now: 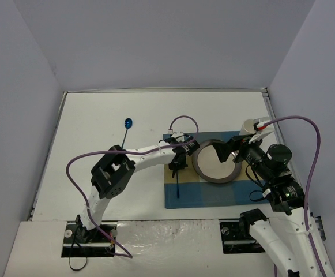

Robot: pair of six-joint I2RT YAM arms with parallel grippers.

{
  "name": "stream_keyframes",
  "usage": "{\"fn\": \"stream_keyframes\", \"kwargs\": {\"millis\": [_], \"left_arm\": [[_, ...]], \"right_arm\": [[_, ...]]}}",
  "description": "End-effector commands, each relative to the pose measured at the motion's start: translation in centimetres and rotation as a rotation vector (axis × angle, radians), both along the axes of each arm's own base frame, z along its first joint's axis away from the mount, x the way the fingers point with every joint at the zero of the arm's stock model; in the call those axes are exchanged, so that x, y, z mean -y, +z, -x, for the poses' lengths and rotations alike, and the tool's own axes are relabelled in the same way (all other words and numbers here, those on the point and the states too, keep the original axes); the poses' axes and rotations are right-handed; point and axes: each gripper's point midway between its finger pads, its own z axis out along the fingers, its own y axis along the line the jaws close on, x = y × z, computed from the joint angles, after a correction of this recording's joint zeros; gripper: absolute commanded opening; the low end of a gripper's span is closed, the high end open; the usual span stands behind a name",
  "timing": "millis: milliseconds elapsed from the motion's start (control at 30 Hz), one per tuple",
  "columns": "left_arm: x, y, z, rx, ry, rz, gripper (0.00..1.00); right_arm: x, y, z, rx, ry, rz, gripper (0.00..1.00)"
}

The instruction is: Set the dinner table for one person

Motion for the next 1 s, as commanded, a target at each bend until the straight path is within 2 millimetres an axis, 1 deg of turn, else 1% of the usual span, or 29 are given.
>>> {"fn": "stream_keyframes", "kwargs": {"millis": [0,100,167,300,433,533,600,633,667,700,733,767,800,867,900,967], "left_arm": [[0.9,2.6,-0.6,0.047,-0.016,0.044,0.09],[0.6,2.6,-0.4,0.047,-0.018,0.033,0.15],[0.5,2.8,-0.4,0.049,-0.019,0.032,0.17],[0.2,4.0,-0.6,0.076,-0.023,0.031,0.23],[-0.2,6.2,-0.9,0.116,-0.045,0.037,0.29],[-1.3,9.4,-1.4,0.190,-0.096,0.031,0.39],[-2.2,11.3,-2.0,0.232,-0.127,0.036,0.48],[-2.8,12.1,-2.4,0.248,-0.129,0.043,0.50],[-3.9,13.0,-3.0,0.275,-0.157,0.033,0.57],[-5.0,13.4,-3.5,0.292,-0.174,0.020,0.64],[-6.0,13.3,-3.7,0.295,-0.179,0.007,0.70],[-7.3,14.4,-4.3,0.318,-0.193,0.019,0.76],[-8.4,15.0,-5.1,0.342,-0.214,0.021,0.79],[-11.6,14.6,-6.9,0.336,-0.211,0.043,0.82],[-13.0,14.9,-7.7,0.347,-0.218,0.072,0.82],[-14.3,16.1,-9.4,0.389,-0.258,0.156,0.84]], "right_arm": [[-0.2,1.5,-0.3,0.064,0.004,-0.003,1.00],[-0.2,1.6,-0.3,0.066,0.005,-0.004,1.00],[-0.2,1.6,-0.3,0.065,0.006,-0.004,1.00],[-0.2,1.9,-0.2,0.069,0.007,-0.008,1.00],[-0.2,2.3,-0.1,0.076,0.007,-0.010,1.00],[-0.1,2.8,-0.1,0.078,0.000,-0.018,1.00],[0.1,3.0,-0.1,0.074,-0.014,-0.024,1.00],[0.1,3.0,-0.2,0.068,-0.016,-0.024,1.00],[0.1,3.0,-0.3,0.061,-0.021,-0.027,1.00],[0.1,3.0,-0.4,0.055,-0.025,-0.030,1.00],[0.1,3.1,-0.5,0.052,-0.025,-0.032,1.00],[0.0,2.9,-0.6,0.044,-0.021,-0.032,1.00],[-0.1,2.8,-0.7,0.038,-0.015,-0.031,1.00],[-0.6,2.6,-0.7,0.028,0.011,-0.030,1.00],[-0.8,2.4,-0.7,0.021,0.026,-0.026,1.00],[-1.3,2.2,-0.9,0.010,0.055,-0.016,1.00]]}}
